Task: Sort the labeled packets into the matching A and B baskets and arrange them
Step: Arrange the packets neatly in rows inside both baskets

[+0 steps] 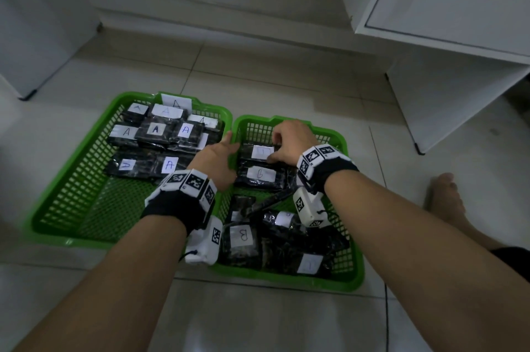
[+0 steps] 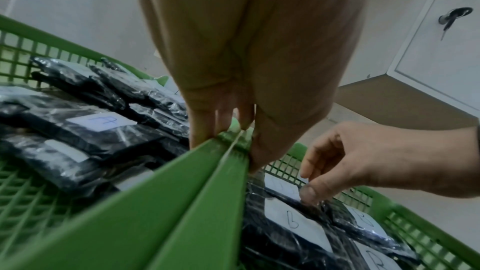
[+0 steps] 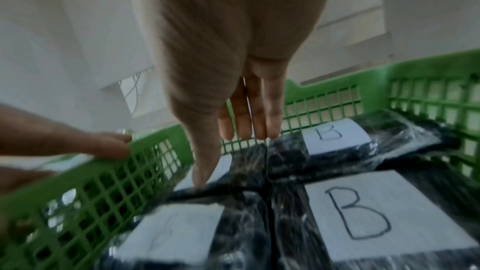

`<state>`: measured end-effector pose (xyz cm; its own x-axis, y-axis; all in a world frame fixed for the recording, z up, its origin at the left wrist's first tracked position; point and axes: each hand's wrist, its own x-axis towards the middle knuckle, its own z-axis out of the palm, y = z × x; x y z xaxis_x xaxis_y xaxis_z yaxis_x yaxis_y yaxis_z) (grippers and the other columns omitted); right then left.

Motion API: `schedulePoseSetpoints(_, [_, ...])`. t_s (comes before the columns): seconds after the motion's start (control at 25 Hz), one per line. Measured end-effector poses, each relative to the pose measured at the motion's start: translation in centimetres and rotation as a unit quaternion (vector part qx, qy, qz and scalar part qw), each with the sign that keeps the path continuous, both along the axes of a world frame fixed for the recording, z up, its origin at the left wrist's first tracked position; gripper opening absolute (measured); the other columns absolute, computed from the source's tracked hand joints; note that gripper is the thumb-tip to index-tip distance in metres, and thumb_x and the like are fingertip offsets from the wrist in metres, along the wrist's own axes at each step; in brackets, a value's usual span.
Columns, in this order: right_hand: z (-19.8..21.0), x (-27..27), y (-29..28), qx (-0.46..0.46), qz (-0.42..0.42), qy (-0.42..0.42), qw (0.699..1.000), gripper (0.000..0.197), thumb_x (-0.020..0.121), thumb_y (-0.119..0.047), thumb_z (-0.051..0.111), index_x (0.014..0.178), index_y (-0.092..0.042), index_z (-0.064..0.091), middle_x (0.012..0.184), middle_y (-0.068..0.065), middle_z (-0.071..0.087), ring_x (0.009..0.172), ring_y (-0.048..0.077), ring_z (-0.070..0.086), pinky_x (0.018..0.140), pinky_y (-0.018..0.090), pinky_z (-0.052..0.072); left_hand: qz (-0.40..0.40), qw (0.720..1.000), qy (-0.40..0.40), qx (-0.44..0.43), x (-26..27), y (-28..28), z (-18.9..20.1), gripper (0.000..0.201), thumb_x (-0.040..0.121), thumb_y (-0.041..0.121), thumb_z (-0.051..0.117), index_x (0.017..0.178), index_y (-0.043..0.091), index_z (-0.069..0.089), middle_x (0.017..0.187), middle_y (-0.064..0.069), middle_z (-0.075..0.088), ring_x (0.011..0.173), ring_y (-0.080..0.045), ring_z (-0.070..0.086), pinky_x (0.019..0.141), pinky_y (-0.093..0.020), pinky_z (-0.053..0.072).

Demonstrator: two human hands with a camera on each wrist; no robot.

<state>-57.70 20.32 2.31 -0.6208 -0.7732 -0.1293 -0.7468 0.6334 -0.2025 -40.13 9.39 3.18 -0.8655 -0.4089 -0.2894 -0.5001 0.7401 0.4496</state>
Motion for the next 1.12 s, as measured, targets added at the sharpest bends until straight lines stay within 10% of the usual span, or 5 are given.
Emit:
schedulePoseSetpoints(0.16, [2.6, 0.1, 3.5, -0.080, -0.091, -0.130, 0.984, 0.029, 0.072, -0.031, 0.090, 0.091, -0.015, 0.075, 0.091, -0.003, 0.073, 0.081, 0.013, 0.068, 0.069, 0.024, 0.054, 0.013, 1.000, -0.015, 0.021, -0.5, 0.9, 0.4, 0.067, 0.087, 0.007, 0.061, 0.148, 0.024, 0.042, 0.166, -0.002, 0.003, 0.151, -0.030, 0.014, 0.115, -0.045, 0.035])
schedulePoseSetpoints(0.4, [5.8, 2.9, 12.7, -0.037, -0.200, -0.233, 0.951, 0.010, 0.083, -0.011, 0.082, 0.089, -0.006, 0.077, 0.079, 0.010, 0.076, 0.060, 0.021, 0.075, 0.056, 0.030, 0.062, -0.082, 0.988, 0.129, 0.028, -1.6, 7.0, 0.8, 0.019, 0.086, 0.020, 0.066, 0.104, 0.020, 0.072, 0.106, 0.001, 0.070, 0.100, -0.018, 0.066, 0.089, -0.028, 0.053])
schedulePoseSetpoints(0.56, [5.0, 6.3, 15.9, 0.105, -0.161, -0.267, 0.944, 0.043, 0.069, 0.001, 0.088, 0.109, -0.006, 0.073, 0.086, 0.012, 0.075, 0.061, 0.026, 0.075, 0.065, 0.043, 0.064, -0.182, 0.983, -0.004, 0.017, -1.3, 9.9, 0.2, 0.039, 0.087, 0.041, 0.068, 0.122, 0.024, 0.066, 0.122, -0.001, 0.065, 0.109, -0.021, 0.061, 0.094, -0.033, 0.051])
schedulePoseSetpoints(0.76, [3.6, 8.0, 16.5, 0.173, -0.057, -0.123, 0.975, 0.089, 0.048, -0.048, 0.098, 0.127, -0.021, 0.065, 0.117, 0.000, 0.068, 0.101, 0.023, 0.064, 0.081, 0.034, 0.055, -0.173, 0.984, -0.050, 0.001, -0.5, 9.5, 0.2, 0.032, 0.086, 0.024, 0.066, 0.118, 0.025, 0.069, 0.137, 0.001, 0.054, 0.123, -0.022, 0.054, 0.103, -0.038, 0.047])
schedulePoseSetpoints(1.12, [3.7, 7.0, 18.5, -0.018, -0.146, -0.299, 0.943, 0.047, 0.066, -0.027, 0.090, 0.111, -0.023, 0.077, 0.104, -0.003, 0.075, 0.079, 0.020, 0.072, 0.061, 0.031, 0.056, -0.065, 0.995, -0.015, -0.070, 0.8, 7.8, -0.9, 0.027, 0.078, -0.003, 0.061, 0.086, 0.023, 0.058, 0.101, -0.003, 0.067, 0.091, -0.023, 0.063, 0.072, -0.032, 0.051])
